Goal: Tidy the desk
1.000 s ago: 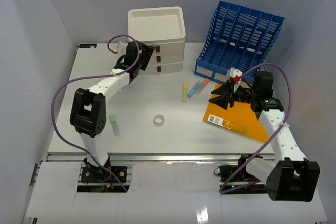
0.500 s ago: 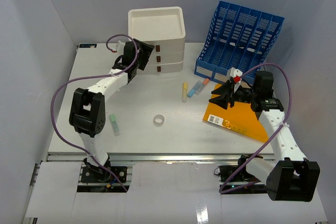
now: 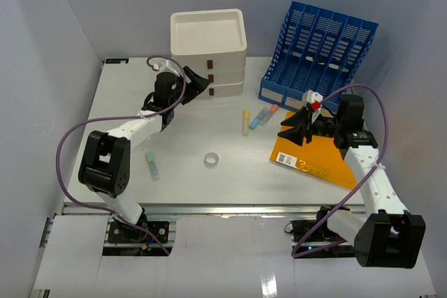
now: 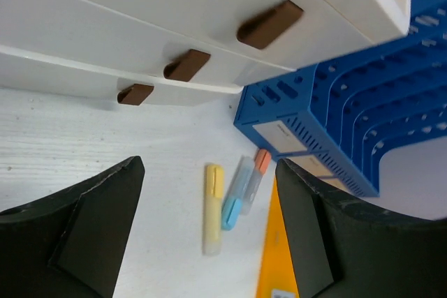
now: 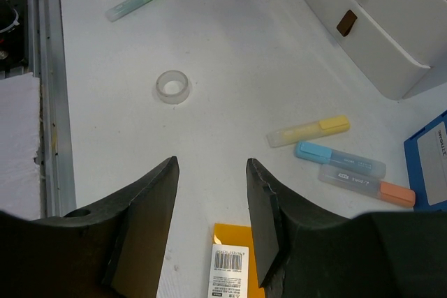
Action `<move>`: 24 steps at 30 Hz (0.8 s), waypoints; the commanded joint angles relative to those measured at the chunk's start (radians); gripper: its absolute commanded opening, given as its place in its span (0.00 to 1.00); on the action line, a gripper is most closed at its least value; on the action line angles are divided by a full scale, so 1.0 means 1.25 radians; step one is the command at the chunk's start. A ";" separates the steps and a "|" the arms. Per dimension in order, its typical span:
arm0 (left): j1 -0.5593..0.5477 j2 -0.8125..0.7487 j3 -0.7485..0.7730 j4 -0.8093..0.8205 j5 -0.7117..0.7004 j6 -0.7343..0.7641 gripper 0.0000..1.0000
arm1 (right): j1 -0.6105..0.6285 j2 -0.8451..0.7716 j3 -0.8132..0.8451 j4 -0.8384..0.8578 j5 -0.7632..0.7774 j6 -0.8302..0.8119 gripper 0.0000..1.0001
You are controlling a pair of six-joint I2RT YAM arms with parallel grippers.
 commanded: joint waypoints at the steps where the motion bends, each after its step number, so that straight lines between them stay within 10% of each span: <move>1: -0.012 -0.063 -0.022 0.056 0.087 0.259 0.87 | -0.004 -0.009 0.001 0.024 -0.027 0.006 0.50; 7: -0.033 0.010 -0.002 0.119 0.077 0.442 0.83 | -0.004 -0.005 0.002 0.023 -0.024 0.006 0.50; 24: -0.108 0.241 0.272 0.019 -0.255 0.410 0.65 | -0.031 -0.006 0.004 0.020 -0.020 0.004 0.51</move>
